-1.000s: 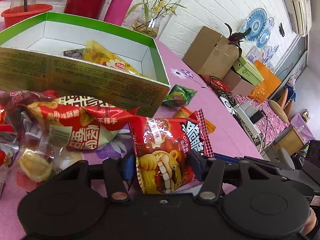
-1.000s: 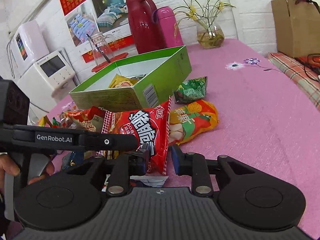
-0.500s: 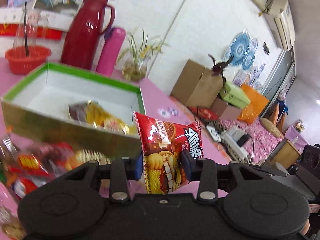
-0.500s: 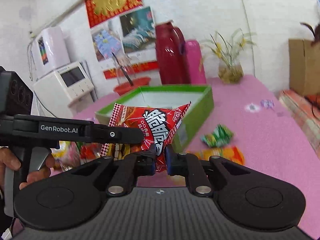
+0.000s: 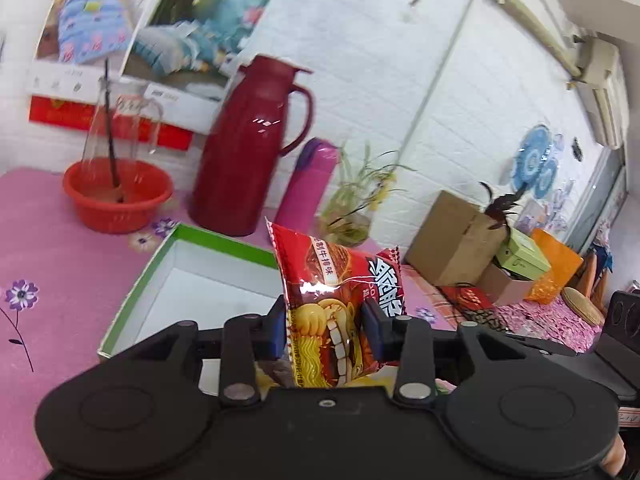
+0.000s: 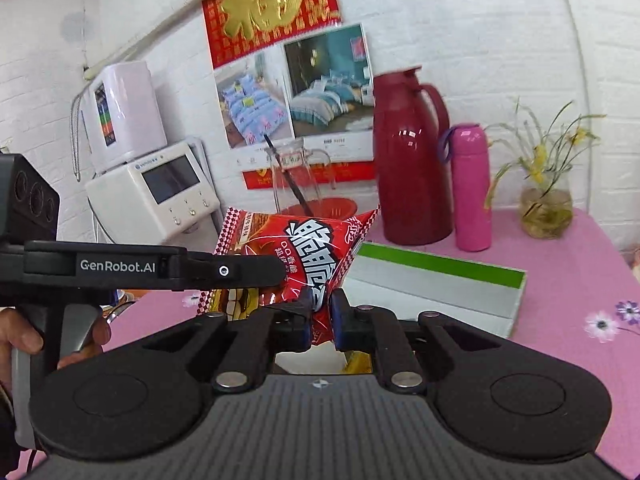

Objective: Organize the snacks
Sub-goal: 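Drop the red chip bag into the box by opening the right gripper, then grasp the white 'I'm' snack bag with the right gripper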

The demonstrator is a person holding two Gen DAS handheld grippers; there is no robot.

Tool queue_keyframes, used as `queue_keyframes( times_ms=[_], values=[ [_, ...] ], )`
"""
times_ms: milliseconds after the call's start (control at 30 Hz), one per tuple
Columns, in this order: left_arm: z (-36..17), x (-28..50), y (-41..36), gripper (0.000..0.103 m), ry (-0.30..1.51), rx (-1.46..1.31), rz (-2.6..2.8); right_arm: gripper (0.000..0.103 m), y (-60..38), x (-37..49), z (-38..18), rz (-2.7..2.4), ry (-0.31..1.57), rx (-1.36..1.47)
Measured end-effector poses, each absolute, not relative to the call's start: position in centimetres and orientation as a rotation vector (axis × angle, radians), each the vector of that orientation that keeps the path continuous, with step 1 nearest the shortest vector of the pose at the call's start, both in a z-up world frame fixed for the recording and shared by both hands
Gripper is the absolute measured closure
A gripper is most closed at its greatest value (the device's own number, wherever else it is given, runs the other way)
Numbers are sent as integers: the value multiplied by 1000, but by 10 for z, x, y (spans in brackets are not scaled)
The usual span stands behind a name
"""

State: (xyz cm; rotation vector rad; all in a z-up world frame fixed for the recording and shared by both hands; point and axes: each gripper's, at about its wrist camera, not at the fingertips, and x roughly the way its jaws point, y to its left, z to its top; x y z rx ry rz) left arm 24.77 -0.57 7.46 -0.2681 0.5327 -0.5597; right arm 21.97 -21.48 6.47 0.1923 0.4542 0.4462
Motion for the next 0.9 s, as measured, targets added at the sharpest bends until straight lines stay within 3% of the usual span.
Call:
queue_keyframes(
  times_ms=[300, 333, 400, 433, 467, 500, 600, 733, 900],
  values=[
    [27, 307, 13, 75, 661, -314, -504, 82, -191, 273, 25, 438, 586, 166],
    [24, 310, 13, 68, 668, -306, -493, 75, -189, 275, 22, 438, 596, 154],
    [20, 314, 14, 21, 674, -297, -462, 62, -186, 276, 20, 432, 598, 125],
    [20, 312, 16, 0, 659, -300, -446, 40, -185, 275, 19, 435, 595, 112],
    [22, 309, 17, 0, 638, -302, -440, 24, -185, 273, 20, 439, 588, 104],
    [25, 306, 17, 0, 632, -301, -416, 21, -187, 271, 21, 443, 579, 98],
    [36, 293, 19, 0, 599, -287, -379, 20, -196, 260, 30, 438, 558, 115],
    [55, 266, 20, 0, 578, -289, -376, 6, -212, 231, 50, 440, 498, 155],
    [73, 213, 14, 0, 549, -265, -399, 1, -232, 174, 69, 444, 423, 166]
  ],
)
